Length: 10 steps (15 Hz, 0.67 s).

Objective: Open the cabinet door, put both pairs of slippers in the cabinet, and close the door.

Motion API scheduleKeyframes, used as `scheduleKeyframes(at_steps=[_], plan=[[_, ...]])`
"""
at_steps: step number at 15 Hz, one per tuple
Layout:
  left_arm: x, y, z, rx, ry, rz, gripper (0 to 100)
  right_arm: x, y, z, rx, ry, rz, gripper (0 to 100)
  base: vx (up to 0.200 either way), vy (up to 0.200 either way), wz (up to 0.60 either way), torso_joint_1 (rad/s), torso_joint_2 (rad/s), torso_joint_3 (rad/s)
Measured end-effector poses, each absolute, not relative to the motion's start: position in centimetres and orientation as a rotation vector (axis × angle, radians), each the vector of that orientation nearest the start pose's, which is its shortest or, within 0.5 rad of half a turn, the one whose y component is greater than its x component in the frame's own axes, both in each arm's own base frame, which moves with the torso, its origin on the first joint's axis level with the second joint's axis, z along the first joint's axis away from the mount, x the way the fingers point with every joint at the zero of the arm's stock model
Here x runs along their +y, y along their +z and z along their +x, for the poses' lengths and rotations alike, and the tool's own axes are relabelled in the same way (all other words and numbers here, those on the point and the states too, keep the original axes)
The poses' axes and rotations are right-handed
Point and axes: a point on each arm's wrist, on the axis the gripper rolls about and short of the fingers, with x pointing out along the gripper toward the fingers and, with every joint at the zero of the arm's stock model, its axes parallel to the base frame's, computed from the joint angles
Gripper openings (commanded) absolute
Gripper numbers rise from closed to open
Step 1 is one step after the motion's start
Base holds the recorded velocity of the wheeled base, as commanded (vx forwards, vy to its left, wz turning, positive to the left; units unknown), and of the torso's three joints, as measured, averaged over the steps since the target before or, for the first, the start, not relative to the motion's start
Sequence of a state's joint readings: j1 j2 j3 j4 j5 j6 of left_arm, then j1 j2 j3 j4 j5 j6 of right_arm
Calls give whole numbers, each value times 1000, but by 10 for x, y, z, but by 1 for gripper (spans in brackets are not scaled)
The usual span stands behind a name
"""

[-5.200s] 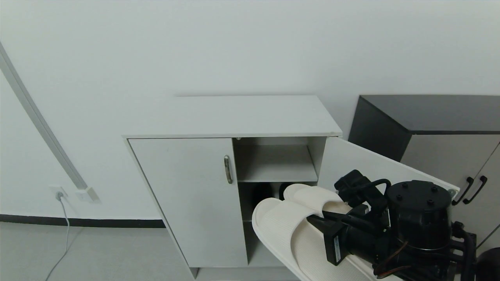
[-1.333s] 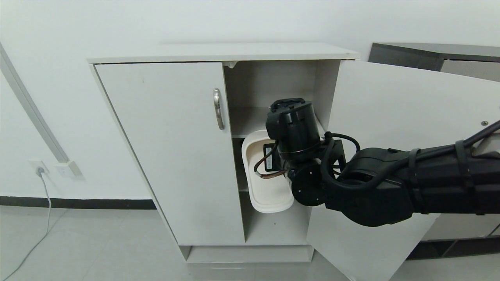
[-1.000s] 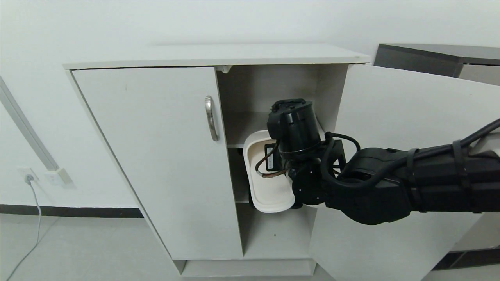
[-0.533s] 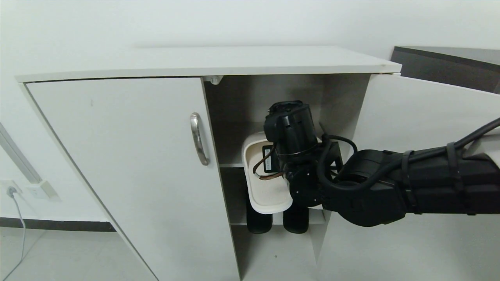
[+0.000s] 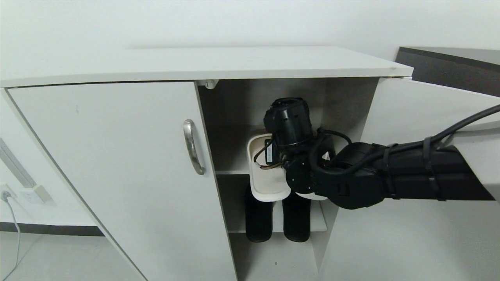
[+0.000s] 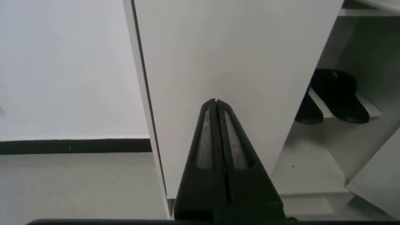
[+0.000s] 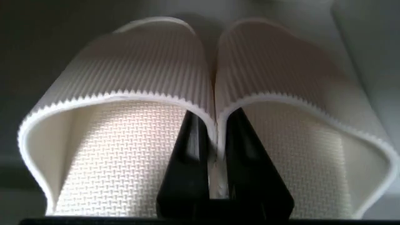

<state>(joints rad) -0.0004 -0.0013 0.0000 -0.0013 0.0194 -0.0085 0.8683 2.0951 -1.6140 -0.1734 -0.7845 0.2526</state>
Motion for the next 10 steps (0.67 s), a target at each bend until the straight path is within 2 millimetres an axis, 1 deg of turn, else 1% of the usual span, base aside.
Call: scheduleKeyframes(at_steps=[2,6,10], plan=[[0,76,-23,-2,19,-10,0,321,218,302,222,39,21,0,0,0,0,0,0,0],[0,76,-23,-3,19,-10,0,324,228,320,218,13,29,0,0,0,0,0,0,0],[0,76,-23,-3,20,-12,0,326,227,333,213,-2,36,0,0,0,0,0,0,0]])
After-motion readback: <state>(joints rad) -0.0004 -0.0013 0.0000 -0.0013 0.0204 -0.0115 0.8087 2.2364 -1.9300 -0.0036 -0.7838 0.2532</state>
